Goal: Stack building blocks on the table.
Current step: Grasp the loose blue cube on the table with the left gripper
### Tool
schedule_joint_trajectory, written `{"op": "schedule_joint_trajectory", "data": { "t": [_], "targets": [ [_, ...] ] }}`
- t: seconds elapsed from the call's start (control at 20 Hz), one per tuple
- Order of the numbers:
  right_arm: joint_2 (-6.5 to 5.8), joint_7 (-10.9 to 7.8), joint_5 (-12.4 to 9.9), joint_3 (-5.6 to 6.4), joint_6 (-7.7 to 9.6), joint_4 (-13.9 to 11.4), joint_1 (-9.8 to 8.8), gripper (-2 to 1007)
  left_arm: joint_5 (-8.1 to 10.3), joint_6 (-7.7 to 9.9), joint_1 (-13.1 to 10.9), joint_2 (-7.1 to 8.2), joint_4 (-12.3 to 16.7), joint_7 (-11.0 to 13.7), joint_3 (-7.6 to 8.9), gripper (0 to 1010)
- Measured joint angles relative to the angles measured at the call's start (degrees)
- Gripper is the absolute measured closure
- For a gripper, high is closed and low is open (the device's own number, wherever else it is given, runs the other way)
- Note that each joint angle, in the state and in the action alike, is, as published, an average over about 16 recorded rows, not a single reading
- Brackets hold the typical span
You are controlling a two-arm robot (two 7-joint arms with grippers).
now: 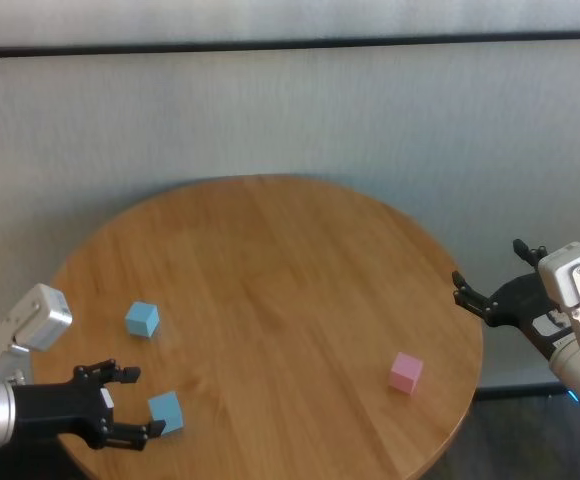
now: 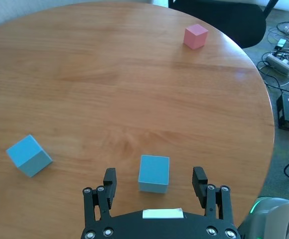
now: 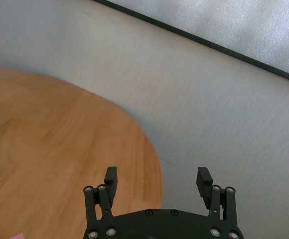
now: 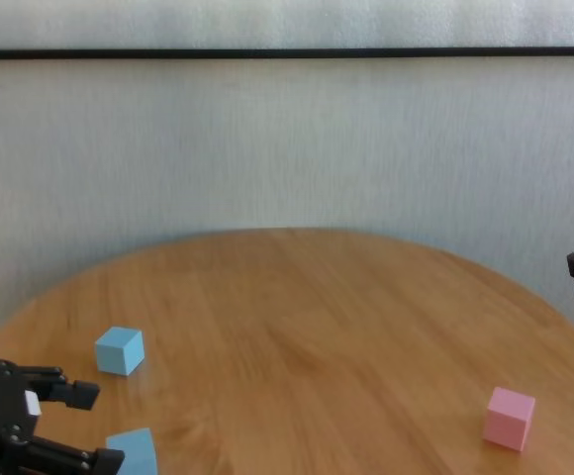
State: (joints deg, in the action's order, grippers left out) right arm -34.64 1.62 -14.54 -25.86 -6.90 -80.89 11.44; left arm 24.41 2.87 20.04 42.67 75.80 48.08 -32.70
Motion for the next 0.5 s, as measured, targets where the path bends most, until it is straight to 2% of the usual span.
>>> {"op": "schedule_joint_trajectory", "data": {
  "t": [0.5],
  "targets": [
    [0.00, 0.00, 0.00, 0.00, 0.00, 0.00, 0.00, 0, -0.83, -0.41, 1.50, -1.40, -2.05, 0.55, -1.39, 11]
  ]
}}
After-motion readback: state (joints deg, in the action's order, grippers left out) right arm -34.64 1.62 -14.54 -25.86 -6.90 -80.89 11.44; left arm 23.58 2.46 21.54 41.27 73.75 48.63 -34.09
